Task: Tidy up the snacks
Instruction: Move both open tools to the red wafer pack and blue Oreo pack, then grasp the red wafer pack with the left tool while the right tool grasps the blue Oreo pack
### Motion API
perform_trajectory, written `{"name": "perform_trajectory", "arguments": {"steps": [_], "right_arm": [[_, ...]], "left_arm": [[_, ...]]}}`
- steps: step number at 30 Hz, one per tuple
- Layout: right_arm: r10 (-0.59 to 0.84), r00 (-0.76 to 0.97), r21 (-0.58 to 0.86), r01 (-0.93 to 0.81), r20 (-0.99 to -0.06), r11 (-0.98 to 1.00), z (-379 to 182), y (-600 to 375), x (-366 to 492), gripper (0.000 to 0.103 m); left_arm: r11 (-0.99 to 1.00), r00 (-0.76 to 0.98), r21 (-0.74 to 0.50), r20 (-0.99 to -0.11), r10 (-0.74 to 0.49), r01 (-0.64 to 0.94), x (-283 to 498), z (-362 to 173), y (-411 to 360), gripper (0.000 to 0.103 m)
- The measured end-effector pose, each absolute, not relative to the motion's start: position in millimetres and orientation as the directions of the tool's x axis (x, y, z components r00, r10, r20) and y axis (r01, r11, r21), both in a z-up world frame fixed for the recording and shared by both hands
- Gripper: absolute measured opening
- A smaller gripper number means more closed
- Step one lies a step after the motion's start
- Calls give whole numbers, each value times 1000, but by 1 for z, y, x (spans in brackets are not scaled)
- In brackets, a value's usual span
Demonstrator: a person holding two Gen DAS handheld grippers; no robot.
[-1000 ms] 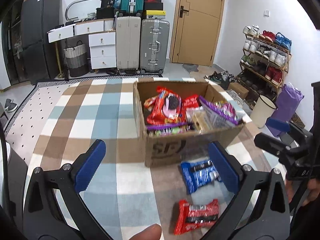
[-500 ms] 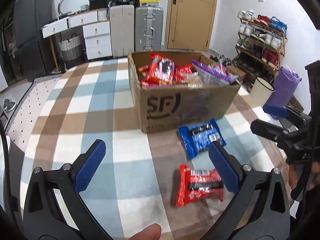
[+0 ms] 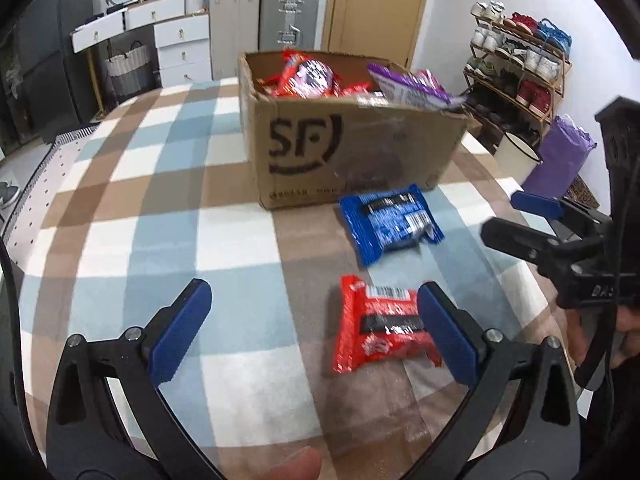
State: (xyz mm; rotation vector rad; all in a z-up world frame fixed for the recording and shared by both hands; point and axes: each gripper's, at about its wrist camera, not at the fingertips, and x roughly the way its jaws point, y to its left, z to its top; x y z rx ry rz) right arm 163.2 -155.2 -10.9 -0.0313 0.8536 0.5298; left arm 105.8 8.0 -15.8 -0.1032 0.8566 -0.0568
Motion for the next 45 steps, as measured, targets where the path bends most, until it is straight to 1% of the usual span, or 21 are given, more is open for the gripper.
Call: {"name": "perform_trajectory", "arguments": {"steps": [15, 18, 24, 29, 31, 34, 35, 36, 38, 40, 41, 45], "right_arm": [[397, 487, 179, -433, -778, 883, -36, -150, 171, 103], [393, 485, 181, -426, -782, 886, -37, -151, 173, 103], [383, 481, 175, -421, -789, 890, -40, -152, 175, 103], [382, 472, 173, -427, -795, 887, -43, -148, 178, 103], [388, 462, 179, -434, -798, 883, -44, -146, 179, 103], [389, 434, 187, -437, -813, 880, -47, -140, 182, 103], [390, 424, 193, -437, -817, 878, -49, -138, 183, 103], [390, 417, 198, -434, -821, 879, -50, -136, 185, 103], [398, 407, 209, -434, -822, 876, -51, -132, 187, 103], [405, 406, 211, -443, -819, 872, -50, -126, 189, 102], [406, 411, 208, -446, -816, 871, -50, -123, 189, 102], [419, 405, 215, -460, -812, 861, -49, -112, 192, 102]], "left_arm": [[987, 580, -109, -799, -160, 122, 113, -43, -25, 102], [988, 568, -104, -809, -149, 111, 117, -49, -27, 102], [984, 545, -150, -820, -178, 96, 125, -59, -26, 102], [990, 553, -123, -821, -142, 71, 127, -63, -23, 102], [990, 559, -129, -817, -143, 65, 125, -62, -18, 99], [989, 569, -135, -809, -149, 66, 124, -60, -14, 90], [988, 573, -139, -805, -153, 69, 125, -59, -13, 82], [987, 578, -141, -801, -156, 71, 125, -58, -11, 71], [987, 584, -143, -796, -157, 71, 123, -56, -7, 63], [985, 593, -158, -787, -169, 71, 123, -56, -3, 57], [985, 596, -161, -785, -170, 69, 122, -56, -1, 51], [983, 601, -167, -780, -176, 72, 122, -55, 4, 47]]}}
